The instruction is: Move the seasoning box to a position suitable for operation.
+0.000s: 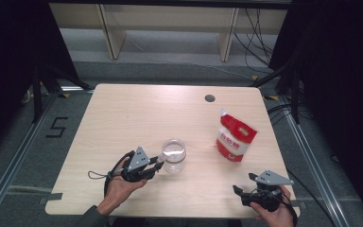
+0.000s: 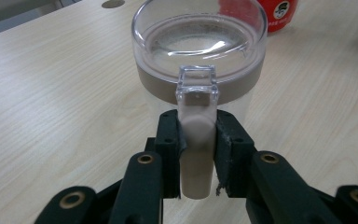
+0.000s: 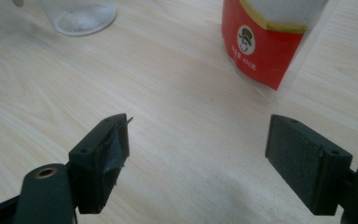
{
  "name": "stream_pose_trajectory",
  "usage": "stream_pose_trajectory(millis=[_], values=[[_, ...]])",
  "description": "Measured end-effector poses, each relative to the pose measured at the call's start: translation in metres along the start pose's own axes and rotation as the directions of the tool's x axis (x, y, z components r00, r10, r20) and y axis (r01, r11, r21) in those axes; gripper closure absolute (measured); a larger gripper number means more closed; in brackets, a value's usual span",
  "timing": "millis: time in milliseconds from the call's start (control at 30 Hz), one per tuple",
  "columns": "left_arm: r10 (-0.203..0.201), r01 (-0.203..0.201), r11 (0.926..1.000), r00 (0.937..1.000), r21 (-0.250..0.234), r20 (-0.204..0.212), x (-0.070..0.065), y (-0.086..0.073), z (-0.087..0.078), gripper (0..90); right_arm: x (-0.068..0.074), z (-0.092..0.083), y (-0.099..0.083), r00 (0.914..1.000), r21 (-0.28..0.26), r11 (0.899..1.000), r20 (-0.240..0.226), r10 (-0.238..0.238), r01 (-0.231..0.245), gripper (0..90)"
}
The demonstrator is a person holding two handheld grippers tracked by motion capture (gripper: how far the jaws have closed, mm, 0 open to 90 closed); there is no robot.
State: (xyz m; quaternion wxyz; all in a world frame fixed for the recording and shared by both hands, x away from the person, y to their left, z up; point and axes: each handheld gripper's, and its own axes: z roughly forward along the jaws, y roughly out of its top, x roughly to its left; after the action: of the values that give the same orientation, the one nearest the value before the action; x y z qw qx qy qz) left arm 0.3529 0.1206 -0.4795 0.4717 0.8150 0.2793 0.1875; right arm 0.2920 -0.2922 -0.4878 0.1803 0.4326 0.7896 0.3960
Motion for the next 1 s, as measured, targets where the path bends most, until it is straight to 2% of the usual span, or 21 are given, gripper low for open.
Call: stream_pose_trajectory(millis=[33,100,167,200,233,300,333,367,400,433,533,567,633,667,700,733,767,833,867,933,1000], values=[[-0.008,0.008,0.9999,0.9998,0.006,0.017,0.000,0.000,0.000,72.7,0.000,0.000,0.000,1.0000,0.000,1.000,0.001,-0.001,0.001,22.3],[0.013,-0.013,0.9999,0.9995,0.004,0.028,-0.001,0.000,-0.001,72.7,0.000,0.000,0.000,1.0000,0.000,1.000,0.000,-0.001,0.001,22.3],[0.018,-0.018,0.9998,0.9989,0.003,0.044,-0.002,0.000,-0.001,72.8,-0.002,0.001,0.000,0.9996,-0.012,1.000,0.009,-0.026,0.026,22.3],[0.004,-0.004,1.0000,0.9986,-0.006,0.053,-0.004,0.000,-0.001,72.8,-0.002,0.001,0.000,0.9996,-0.012,1.000,0.007,-0.027,0.027,22.3],[0.030,-0.030,0.9995,0.9978,-0.008,0.059,-0.003,0.001,-0.001,72.8,-0.001,0.000,0.000,0.9999,-0.005,1.000,0.006,-0.015,0.015,22.3],[0.034,-0.033,0.9993,0.9957,-0.020,0.086,-0.004,0.001,0.000,72.8,-0.002,0.000,0.000,0.9996,-0.006,1.000,0.004,-0.028,0.028,22.3],[0.034,-0.033,0.9993,0.9957,-0.020,0.086,-0.004,0.001,0.000,72.9,-0.001,0.000,0.000,0.9999,-0.003,1.000,0.004,-0.015,0.015,22.3],[0.031,-0.029,0.9994,0.9931,-0.017,0.113,-0.005,0.000,0.001,72.8,-0.001,0.000,0.000,0.9999,-0.010,1.000,0.007,-0.015,0.015,22.3],[0.031,-0.029,0.9994,0.9931,-0.017,0.113,-0.005,0.000,0.001,72.9,0.001,0.000,0.000,1.0000,0.002,1.000,-0.002,0.005,-0.005,22.3],[0.043,-0.041,0.9990,0.9883,-0.019,0.146,-0.007,0.000,0.002,72.9,-0.001,0.001,0.000,0.9998,-0.005,1.000,-0.006,-0.019,0.019,22.3],[0.033,-0.029,0.9993,0.9858,-0.024,0.165,-0.011,0.000,0.002,72.8,-0.002,0.000,0.000,0.9993,-0.008,0.999,0.001,-0.038,0.038,22.3],[0.050,-0.048,0.9987,0.9827,-0.018,0.178,-0.014,0.001,0.002,72.8,-0.002,0.001,0.000,0.9992,-0.012,0.999,-0.001,-0.039,0.039,22.3],[0.053,-0.049,0.9985,0.9804,-0.023,0.190,-0.016,0.001,0.003,72.8,-0.001,0.001,0.000,0.9996,-0.003,1.000,-0.008,-0.028,0.028,22.3],[0.065,-0.059,0.9977,0.9752,-0.033,0.212,-0.018,0.001,0.004,72.8,-0.001,0.001,0.000,0.9996,-0.003,1.000,-0.009,-0.027,0.027,22.3],[0.068,-0.063,0.9975,0.9745,-0.033,0.214,-0.019,0.001,0.004,72.8,-0.001,0.001,0.000,0.9995,-0.003,1.000,-0.010,-0.028,0.028,22.3],[0.080,-0.074,0.9967,0.9711,-0.034,0.225,-0.019,0.001,0.004,72.8,-0.001,0.001,0.000,0.9996,-0.003,1.000,-0.014,-0.023,0.023,22.3],[0.069,-0.063,0.9975,0.9705,-0.032,0.231,-0.020,0.001,0.004,72.8,-0.001,0.001,0.000,0.9996,-0.003,1.000,-0.015,-0.024,0.024,22.3],[0.075,-0.069,0.9971,0.9697,-0.034,0.232,-0.020,0.001,0.004,72.7,0.000,0.001,0.000,0.9997,-0.008,1.000,-0.011,-0.021,0.021,22.3],[0.098,-0.091,0.9951,0.9648,-0.039,0.244,-0.018,0.002,0.004,72.7,0.000,0.001,0.000,0.9997,-0.008,1.000,-0.010,-0.021,0.021,22.4],[0.087,-0.083,0.9961,0.9673,-0.028,0.238,-0.018,0.002,0.003,72.6,0.000,0.001,0.000,0.9998,-0.006,1.000,-0.008,-0.020,0.020,22.3],[0.100,-0.095,0.9950,0.9641,-0.032,0.246,-0.016,0.002,0.004,72.4,0.000,0.001,0.000,0.9997,-0.008,1.000,-0.015,-0.018,0.018,22.3]])
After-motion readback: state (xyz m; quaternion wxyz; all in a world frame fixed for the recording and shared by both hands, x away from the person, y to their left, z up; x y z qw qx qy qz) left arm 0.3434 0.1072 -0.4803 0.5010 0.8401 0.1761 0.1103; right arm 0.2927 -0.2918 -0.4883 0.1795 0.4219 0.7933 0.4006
